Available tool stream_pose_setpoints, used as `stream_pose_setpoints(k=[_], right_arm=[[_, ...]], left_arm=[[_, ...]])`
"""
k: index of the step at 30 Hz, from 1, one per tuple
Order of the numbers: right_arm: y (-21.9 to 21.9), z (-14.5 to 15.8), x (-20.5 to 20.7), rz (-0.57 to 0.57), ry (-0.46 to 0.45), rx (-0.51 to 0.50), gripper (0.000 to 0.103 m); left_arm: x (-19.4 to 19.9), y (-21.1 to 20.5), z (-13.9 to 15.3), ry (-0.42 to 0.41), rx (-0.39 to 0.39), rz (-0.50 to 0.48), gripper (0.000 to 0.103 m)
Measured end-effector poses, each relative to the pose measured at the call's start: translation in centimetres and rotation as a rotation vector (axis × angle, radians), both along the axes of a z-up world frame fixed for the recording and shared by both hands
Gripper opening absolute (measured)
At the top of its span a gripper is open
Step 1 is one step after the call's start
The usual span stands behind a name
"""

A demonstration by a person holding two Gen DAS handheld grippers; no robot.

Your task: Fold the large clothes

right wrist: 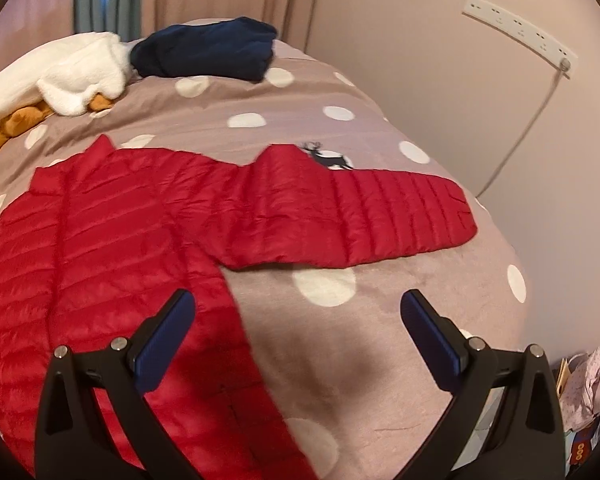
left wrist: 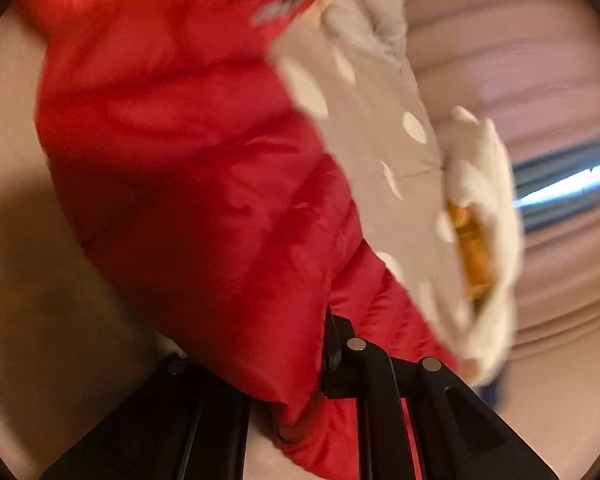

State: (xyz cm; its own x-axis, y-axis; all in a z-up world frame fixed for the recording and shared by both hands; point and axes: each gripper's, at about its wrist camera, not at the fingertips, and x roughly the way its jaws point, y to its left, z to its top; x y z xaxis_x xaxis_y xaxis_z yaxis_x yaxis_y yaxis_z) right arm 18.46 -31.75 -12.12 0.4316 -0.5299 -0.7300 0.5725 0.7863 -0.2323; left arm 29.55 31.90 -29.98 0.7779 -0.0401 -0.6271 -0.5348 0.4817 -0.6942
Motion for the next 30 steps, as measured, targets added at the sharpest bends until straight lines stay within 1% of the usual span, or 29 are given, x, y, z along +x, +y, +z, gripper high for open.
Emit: stream_pose_setpoints(k=[3, 4, 6, 8, 9, 10, 12, 13, 15, 18, 20, 22, 23, 24, 25, 26, 28, 29, 30], right_arm=[[-2.9, -0.2, -1.1, -0.049, -0.054, 0.045, 0.103], [-4.6, -0.4, -1.9, -0.081, -0.103, 0.094, 0.103], [-8.1, -1.1, -3.5, -0.165, -0.186, 0.223, 0.103], [-11.6, -2.0, -5.4, -0.231, -0.298, 0.351, 0.103], [-12.9, -2.4, -6.1, -0.255, -0.334, 0.393, 0.103], [-15.2, -3.0, -7.0, -0.302, -0.377, 0.457, 0.103], [-18.4, -4.1, -8.3, -0.371, -0.453, 0.541, 0.102], [-20.7, -5.1, -9.1, -0.43, -0.492, 0.592, 0.102], [-23.3, -6.5, -9.8, -0.477, -0.533, 0.652, 0.095], [-25.3, -7.5, -9.7, -0.459, -0.605, 0.681, 0.092], [-26.6, -8.6, -9.4, -0.461, -0.667, 0.723, 0.092], [-27.8, -9.7, -9.1, -0.469, -0.755, 0.776, 0.092], [-28.1, -9.8, -8.9, -0.473, -0.775, 0.774, 0.09], [-28.4, -9.6, -8.4, -0.475, -0.797, 0.748, 0.087], [-28.4, -9.5, -8.0, -0.475, -0.799, 0.731, 0.084], [-28.5, -9.4, -7.5, -0.474, -0.801, 0.724, 0.078], [-28.9, -9.7, -6.1, -0.458, -0.793, 0.721, 0.068], [-29.0, -9.9, -5.7, -0.463, -0.772, 0.708, 0.057], [-28.9, -9.8, -4.9, -0.472, -0.731, 0.672, 0.047]], left_arm=[[-0.5, -1.3, 2.1, 0.059, 0.209, 0.005, 0.014], [-0.9, -1.8, 2.4, 0.071, 0.253, 0.009, 0.014], [-1.0, -2.1, 2.3, 0.075, 0.264, 0.012, 0.014], [-1.2, -2.5, 2.1, 0.073, 0.271, 0.032, 0.014], [-0.8, -2.4, 1.9, 0.07, 0.268, 0.039, 0.014], [-0.8, -2.5, 1.6, 0.068, 0.264, 0.044, 0.014], [-1.0, -2.5, 0.8, 0.082, 0.263, 0.04, 0.016], [-0.7, -2.4, 0.6, 0.087, 0.272, 0.037, 0.017], [-1.9, -2.1, 0.4, 0.079, 0.269, 0.041, 0.018], [-2.2, -1.8, 0.2, 0.06, 0.248, 0.044, 0.019], [-2.4, -1.7, 0.1, 0.052, 0.238, 0.045, 0.019], [-2.7, -1.7, 0.1, 0.051, 0.238, 0.044, 0.019], [-2.7, -1.6, 0.1, 0.052, 0.239, 0.044, 0.019], [-2.7, -1.7, 0.1, 0.051, 0.239, 0.045, 0.019], [-2.7, -1.6, 0.1, 0.051, 0.238, 0.044, 0.019], [-2.7, -1.7, 0.1, 0.051, 0.237, 0.044, 0.019], [-2.6, -1.8, 0.1, 0.054, 0.241, 0.044, 0.019], [-2.5, -1.7, 0.1, 0.054, 0.242, 0.043, 0.019], [-2.8, -1.7, 0.1, 0.053, 0.24, 0.044, 0.019]])
